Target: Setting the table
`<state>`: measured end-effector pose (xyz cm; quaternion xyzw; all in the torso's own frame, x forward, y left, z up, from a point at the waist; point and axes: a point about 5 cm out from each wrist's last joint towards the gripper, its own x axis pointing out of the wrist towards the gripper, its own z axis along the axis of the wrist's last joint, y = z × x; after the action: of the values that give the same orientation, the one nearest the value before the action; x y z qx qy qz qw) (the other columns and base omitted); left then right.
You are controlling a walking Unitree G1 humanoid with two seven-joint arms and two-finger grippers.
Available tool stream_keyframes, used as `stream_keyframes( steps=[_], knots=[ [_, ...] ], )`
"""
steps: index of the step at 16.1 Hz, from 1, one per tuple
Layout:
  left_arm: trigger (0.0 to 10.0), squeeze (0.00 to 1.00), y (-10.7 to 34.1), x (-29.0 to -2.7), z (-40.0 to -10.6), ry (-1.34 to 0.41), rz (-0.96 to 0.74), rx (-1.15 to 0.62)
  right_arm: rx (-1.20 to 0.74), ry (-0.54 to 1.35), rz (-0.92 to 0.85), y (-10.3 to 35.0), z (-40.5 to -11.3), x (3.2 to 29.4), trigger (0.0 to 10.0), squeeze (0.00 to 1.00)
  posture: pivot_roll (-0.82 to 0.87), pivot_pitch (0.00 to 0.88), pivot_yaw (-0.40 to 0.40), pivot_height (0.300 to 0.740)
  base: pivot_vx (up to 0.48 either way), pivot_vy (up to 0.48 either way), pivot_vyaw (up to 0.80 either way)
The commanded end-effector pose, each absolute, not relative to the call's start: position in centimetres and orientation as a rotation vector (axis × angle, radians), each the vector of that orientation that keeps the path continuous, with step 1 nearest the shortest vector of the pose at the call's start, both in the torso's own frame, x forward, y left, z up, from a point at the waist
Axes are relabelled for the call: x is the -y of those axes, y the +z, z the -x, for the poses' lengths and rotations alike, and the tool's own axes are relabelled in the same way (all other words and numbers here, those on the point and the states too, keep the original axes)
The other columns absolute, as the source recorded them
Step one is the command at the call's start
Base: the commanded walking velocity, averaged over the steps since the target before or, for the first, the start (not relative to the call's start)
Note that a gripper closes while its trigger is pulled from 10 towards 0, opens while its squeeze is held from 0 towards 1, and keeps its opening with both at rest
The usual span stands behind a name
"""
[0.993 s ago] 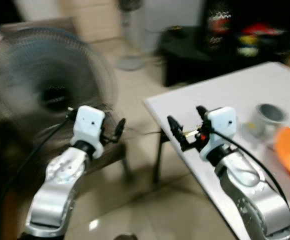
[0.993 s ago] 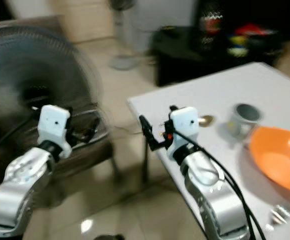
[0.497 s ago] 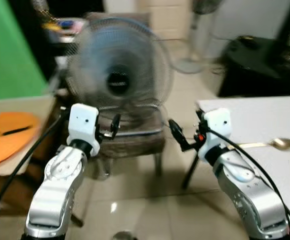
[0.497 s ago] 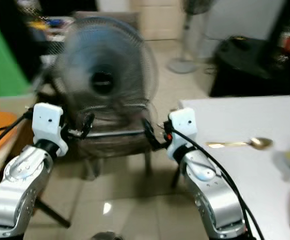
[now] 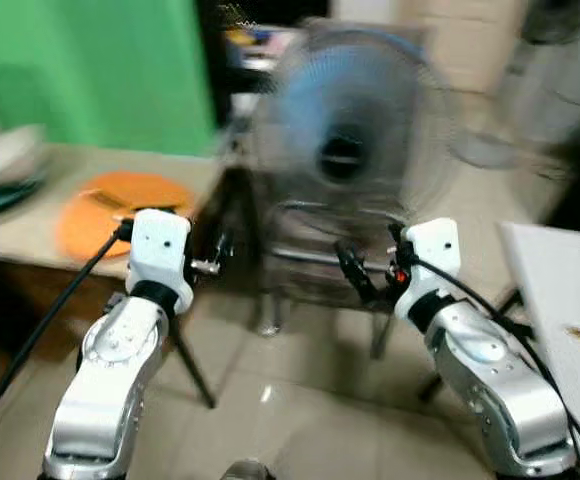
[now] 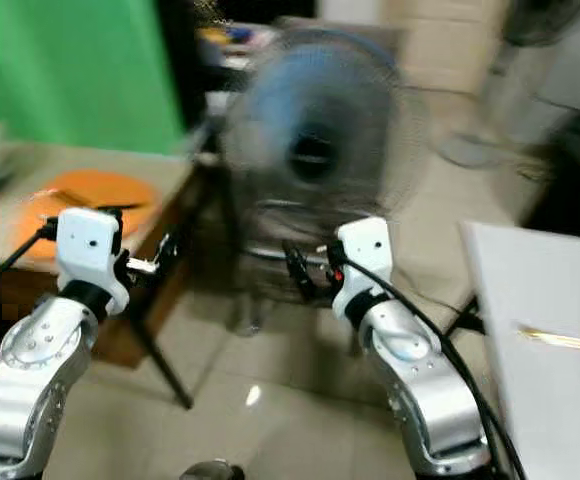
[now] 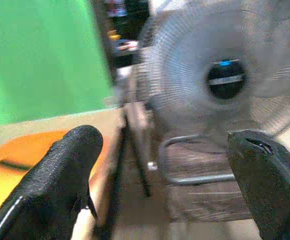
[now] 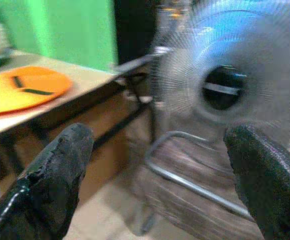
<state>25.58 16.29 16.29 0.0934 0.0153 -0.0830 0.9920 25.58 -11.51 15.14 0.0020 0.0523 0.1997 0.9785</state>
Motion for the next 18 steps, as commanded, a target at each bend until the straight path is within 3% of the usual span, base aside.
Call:
stream_keyframes(
  steps=[1,4,15,18],
  knots=[
    [10.0,0.0,16.85,-15.96,-25.64,-0.187,-0.19,-0.006,-0.106,0.412,-0.011,15.36,-25.53,11.59,10.0,1.0,0.12,0.0,0.006,0.74,0.281,0.0,0.8],
    [10.0,0.0,16.56,-16.16,-25.55,-0.169,-0.18,-0.019,-0.116,0.408,0.003,15.05,-25.57,11.68,10.0,1.0,0.12,0.0,0.007,0.74,0.315,0.0,0.8],
    [10.0,0.0,16.45,-16.56,-25.28,-0.176,-0.189,-0.03,-0.146,0.433,-0.019,14.76,-25.8,11.31,10.0,1.0,0.14,0.0,-0.006,0.74,0.339,0.0,0.0],
    [10.0,0.0,16.87,-16.2,-25.25,-0.196,-0.192,-0.017,-0.13,0.501,-0.015,15.22,-25.69,11.05,10.0,1.0,0.14,0.0,-0.01,0.74,0.337,0.0,0.8]
  ],
)
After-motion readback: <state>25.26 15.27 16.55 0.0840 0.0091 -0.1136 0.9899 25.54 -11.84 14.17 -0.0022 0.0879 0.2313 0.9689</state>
